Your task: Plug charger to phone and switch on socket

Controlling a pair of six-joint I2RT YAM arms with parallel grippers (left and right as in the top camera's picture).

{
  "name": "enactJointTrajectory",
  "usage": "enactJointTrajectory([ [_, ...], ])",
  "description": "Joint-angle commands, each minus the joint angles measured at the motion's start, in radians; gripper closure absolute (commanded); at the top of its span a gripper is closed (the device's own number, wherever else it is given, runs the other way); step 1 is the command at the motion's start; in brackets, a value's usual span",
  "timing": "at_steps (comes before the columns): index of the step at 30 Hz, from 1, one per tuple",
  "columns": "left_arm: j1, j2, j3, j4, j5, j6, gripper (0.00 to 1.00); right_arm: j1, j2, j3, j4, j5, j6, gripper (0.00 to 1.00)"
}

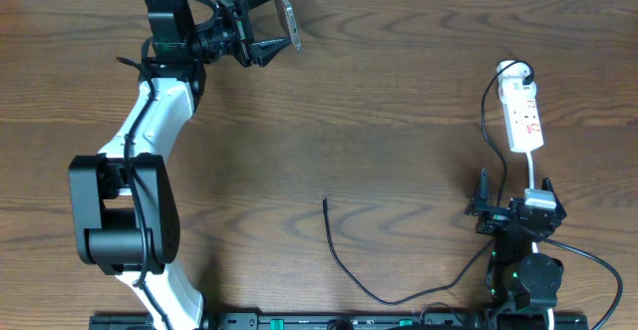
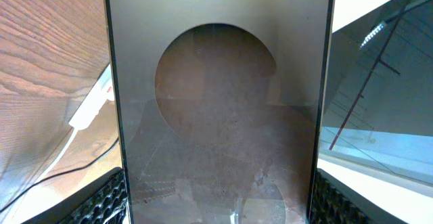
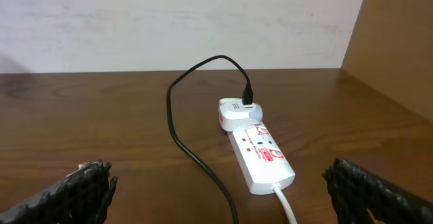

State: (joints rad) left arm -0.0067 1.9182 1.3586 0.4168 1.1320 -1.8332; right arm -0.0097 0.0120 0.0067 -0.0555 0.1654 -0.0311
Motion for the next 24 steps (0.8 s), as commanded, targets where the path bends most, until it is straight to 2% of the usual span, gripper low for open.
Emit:
enactJointTrajectory([
  [1,0.006,-0.030,0.031,0.016,0.031,0.003,0.93,0.007,-0.005,-0.001,-0.005,0.000,-0.008,0.01],
  [24,0.006,-0.030,0.031,0.016,0.032,0.003,0.93,0.007,-0.005,-0.001,-0.001,0.018,-0.009,0.01],
])
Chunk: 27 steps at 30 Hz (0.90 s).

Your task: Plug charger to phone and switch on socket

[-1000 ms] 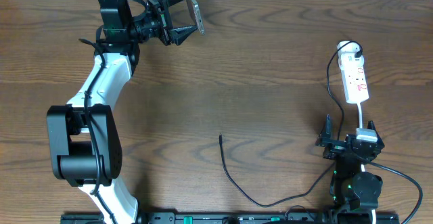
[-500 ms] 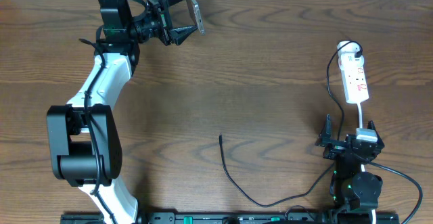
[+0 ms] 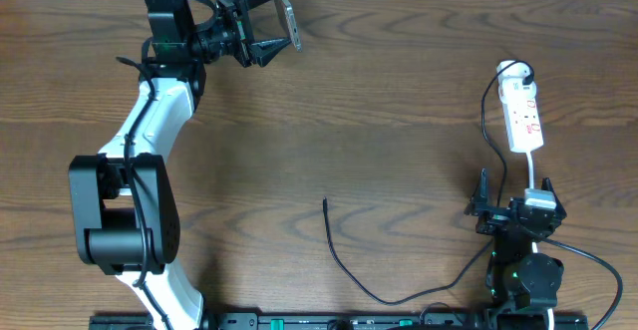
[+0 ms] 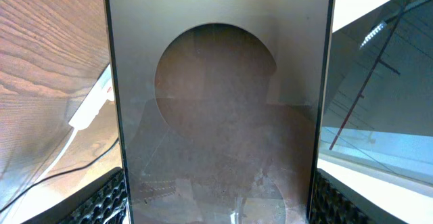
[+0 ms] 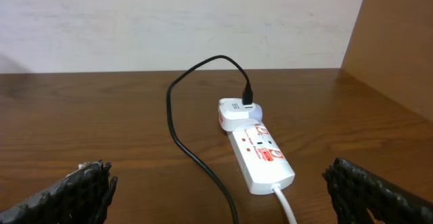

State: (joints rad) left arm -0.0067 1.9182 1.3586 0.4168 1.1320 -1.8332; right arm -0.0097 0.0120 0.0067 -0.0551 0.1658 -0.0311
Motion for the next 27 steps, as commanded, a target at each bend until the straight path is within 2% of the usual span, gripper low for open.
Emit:
enactJointTrajectory([
  [1,0.006,-0.030,0.031,0.016,0.032,0.003,0.92,0.007,-0.005,-0.001,-0.002,0.016,-0.008,0.01],
  [20,0.006,-0.030,0.031,0.016,0.039,0.007,0.93,0.007,-0.005,-0.001,-0.001,0.021,-0.008,0.01],
  [27,0.006,-0.030,0.031,0.015,0.055,0.018,0.93,0.007,-0.005,-0.001,-0.002,-0.101,-0.001,0.01],
])
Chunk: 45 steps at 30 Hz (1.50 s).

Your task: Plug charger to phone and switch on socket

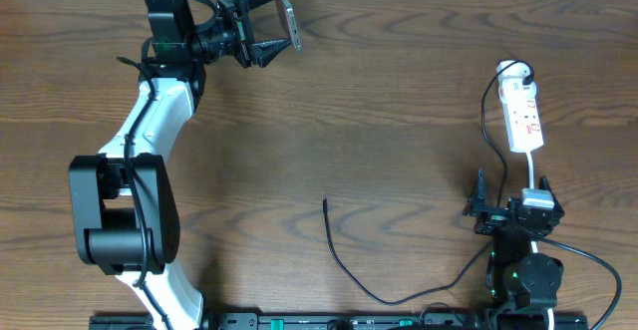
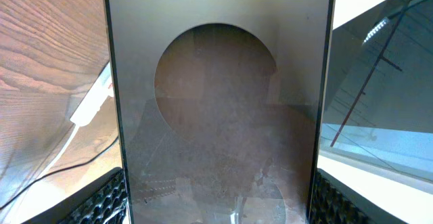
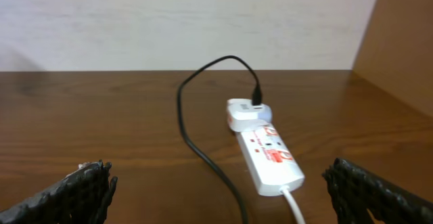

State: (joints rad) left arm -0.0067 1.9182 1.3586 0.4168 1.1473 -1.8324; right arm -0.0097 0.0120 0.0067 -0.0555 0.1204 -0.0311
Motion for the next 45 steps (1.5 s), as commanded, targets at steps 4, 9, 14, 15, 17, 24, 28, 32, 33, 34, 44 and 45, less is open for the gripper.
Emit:
enactJointTrajectory([
  [4,0.006,-0.029,0.031,0.015,0.039,0.000,0.93,0.007,-0.005,-0.001,-0.001,-0.056,0.019,0.01],
  [9,0.006,-0.030,0.031,0.015,0.039,-0.010,0.93,0.007,-0.005,-0.001,0.000,-0.052,0.026,0.01],
  [14,0.006,-0.029,0.031,0.015,0.039,-0.014,0.92,0.007,-0.005,0.000,0.010,-0.114,0.137,0.01],
  [15,0.006,-0.030,0.031,0.015,0.038,-0.020,0.93,0.007,-0.005,0.000,0.010,-0.137,0.161,0.01],
  [17,0.006,-0.030,0.031,0.015,0.037,-0.033,0.93,0.007,-0.005,0.000,0.008,-0.169,0.215,0.01],
  [24,0.006,-0.029,0.031,0.015,0.030,-0.027,0.93,0.007,0.024,0.039,0.005,-0.269,0.254,0.01],
  [28,0.006,-0.030,0.031,0.016,0.012,0.004,0.93,0.007,0.124,0.119,-0.021,-0.301,0.238,0.01],
  [32,0.006,-0.030,0.031,0.015,0.010,0.023,0.93,0.007,0.293,0.240,-0.051,-0.377,0.178,0.01],
  [33,0.006,-0.029,0.031,0.015,0.008,0.034,0.93,0.007,0.340,0.270,-0.054,-0.397,0.169,0.01],
  [34,0.006,-0.029,0.031,0.015,0.006,0.044,0.93,0.007,0.396,0.305,-0.055,-0.426,0.160,0.01],
  [44,0.002,-0.029,0.031,0.011,-0.037,0.252,0.93,0.010,0.983,0.666,-0.072,-0.919,0.138,0.01],
  [45,0.000,-0.029,0.031,0.011,-0.046,0.281,0.92,0.015,1.033,0.695,-0.072,-0.957,0.138,0.01],
])
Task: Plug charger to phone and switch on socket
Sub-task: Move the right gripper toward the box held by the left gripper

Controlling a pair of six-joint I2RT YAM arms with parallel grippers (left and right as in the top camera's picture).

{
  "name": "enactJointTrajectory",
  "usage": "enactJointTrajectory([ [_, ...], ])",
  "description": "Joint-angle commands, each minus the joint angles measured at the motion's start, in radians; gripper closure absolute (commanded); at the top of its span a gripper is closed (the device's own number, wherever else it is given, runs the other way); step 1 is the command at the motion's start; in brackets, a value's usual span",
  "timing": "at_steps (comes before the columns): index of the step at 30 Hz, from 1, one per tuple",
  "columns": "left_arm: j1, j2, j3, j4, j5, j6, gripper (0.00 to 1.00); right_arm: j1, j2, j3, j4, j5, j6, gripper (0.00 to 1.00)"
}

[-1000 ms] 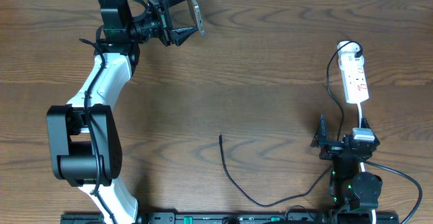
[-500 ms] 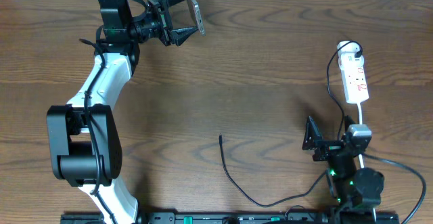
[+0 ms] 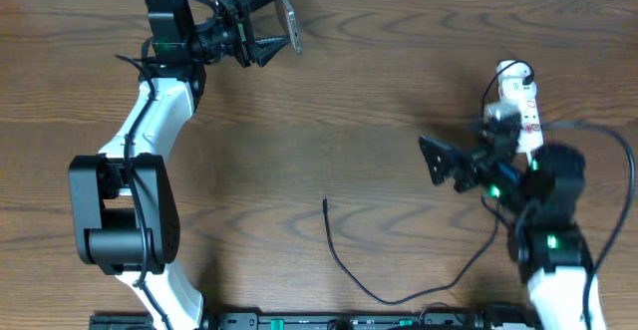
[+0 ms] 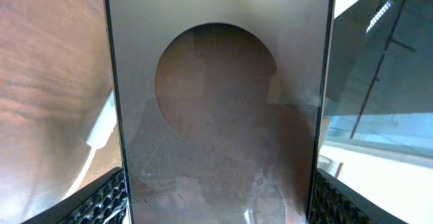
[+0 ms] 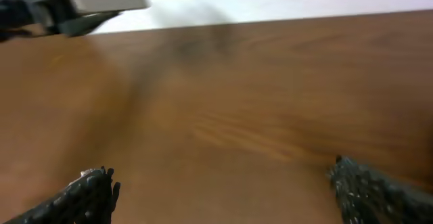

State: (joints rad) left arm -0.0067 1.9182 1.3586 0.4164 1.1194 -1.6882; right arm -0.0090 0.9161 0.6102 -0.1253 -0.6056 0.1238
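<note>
My left gripper (image 3: 271, 21) is shut on the phone (image 3: 289, 23), held edge-up above the table's far left; in the left wrist view the phone's dark back (image 4: 216, 116) fills the space between the fingers (image 4: 101, 200). The black charger cable (image 3: 339, 258) lies on the table, its free plug end (image 3: 325, 203) near the middle. The white power strip (image 3: 522, 101) with the adapter sits at the far right, partly behind my right arm. My right gripper (image 3: 433, 163) is open, empty, raised and pointing left; its view is blurred, with the fingertips (image 5: 88, 193) wide apart.
The cable loops along the front edge of the wooden table (image 3: 379, 81) toward the right arm's base. In the right wrist view the phone shows small at the top left.
My right arm has left its folded spot at the front right; its open gripper now hangs further back and left, facing left instead of toward the power strip. The left gripper holds the phone as before.
At all three earlier moments my left gripper held the phone still at the far left while my right gripper sat open by its base, looking at the power strip. Now the right gripper has come up and turned left above the table.
</note>
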Motion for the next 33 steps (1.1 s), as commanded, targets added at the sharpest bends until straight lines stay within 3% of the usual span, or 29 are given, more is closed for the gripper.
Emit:
enactJointTrajectory([
  [1,-0.002,-0.029,0.031,0.011,-0.027,0.162,0.93,0.021,0.169,0.114,-0.002,-0.257,-0.017,0.01],
  [12,-0.074,-0.029,0.031,-0.182,-0.202,0.410,0.93,0.193,0.450,0.292,0.002,-0.295,-0.144,0.01],
  [27,-0.105,-0.029,0.031,-0.180,-0.248,0.439,0.93,0.259,0.471,0.304,0.126,-0.265,-0.158,0.01],
  [33,-0.134,-0.030,0.031,-0.180,-0.319,0.434,0.93,0.260,0.472,0.305,0.174,-0.111,-0.093,0.01],
])
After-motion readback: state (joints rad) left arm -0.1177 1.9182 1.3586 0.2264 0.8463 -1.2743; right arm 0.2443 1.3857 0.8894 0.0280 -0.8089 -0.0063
